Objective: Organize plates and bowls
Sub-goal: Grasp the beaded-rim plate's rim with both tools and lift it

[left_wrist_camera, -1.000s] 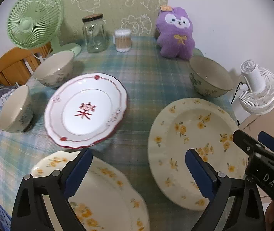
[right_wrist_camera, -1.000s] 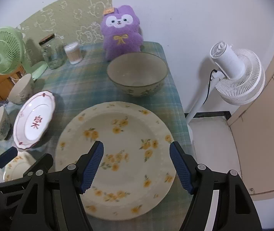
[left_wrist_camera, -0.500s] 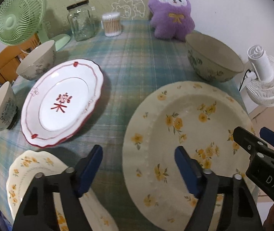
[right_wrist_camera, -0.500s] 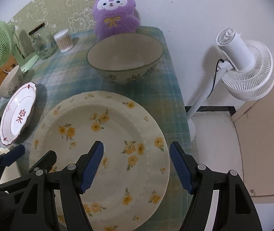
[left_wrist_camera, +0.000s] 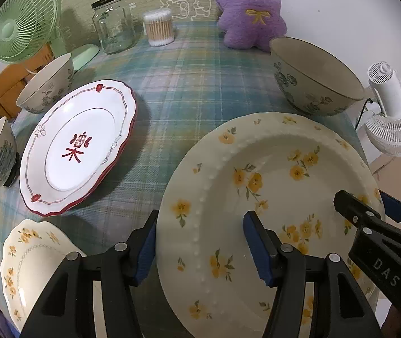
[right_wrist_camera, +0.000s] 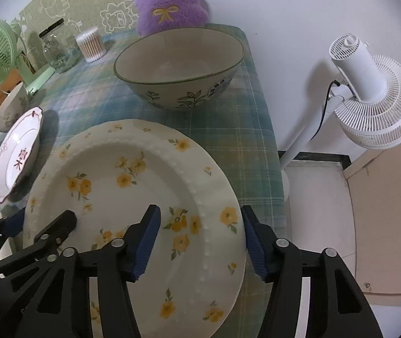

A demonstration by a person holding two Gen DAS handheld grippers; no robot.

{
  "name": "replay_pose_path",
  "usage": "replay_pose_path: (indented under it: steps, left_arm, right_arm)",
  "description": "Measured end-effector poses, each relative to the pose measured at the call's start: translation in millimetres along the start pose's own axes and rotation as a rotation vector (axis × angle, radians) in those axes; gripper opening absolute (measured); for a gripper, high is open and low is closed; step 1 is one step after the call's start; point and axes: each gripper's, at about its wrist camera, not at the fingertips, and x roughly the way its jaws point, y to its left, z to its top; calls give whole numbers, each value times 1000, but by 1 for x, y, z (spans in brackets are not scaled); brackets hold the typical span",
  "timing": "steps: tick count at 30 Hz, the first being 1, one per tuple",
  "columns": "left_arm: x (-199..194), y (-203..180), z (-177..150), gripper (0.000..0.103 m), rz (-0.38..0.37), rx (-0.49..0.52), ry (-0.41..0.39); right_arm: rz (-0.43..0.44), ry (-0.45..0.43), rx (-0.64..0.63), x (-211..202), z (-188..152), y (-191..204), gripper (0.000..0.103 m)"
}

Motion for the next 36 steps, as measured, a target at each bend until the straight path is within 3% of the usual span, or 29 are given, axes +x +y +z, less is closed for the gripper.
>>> replay_pose_path:
  steps: [17,36]
  left_arm:
    - [-7,-3,-2,59,13,1,4]
    - [-65,28,-16,59,-30,26,-71]
  right_arm:
    - [-8,2,10,-10,-7,-4,55]
    - [-44,-66,40,-79,-32,30,55]
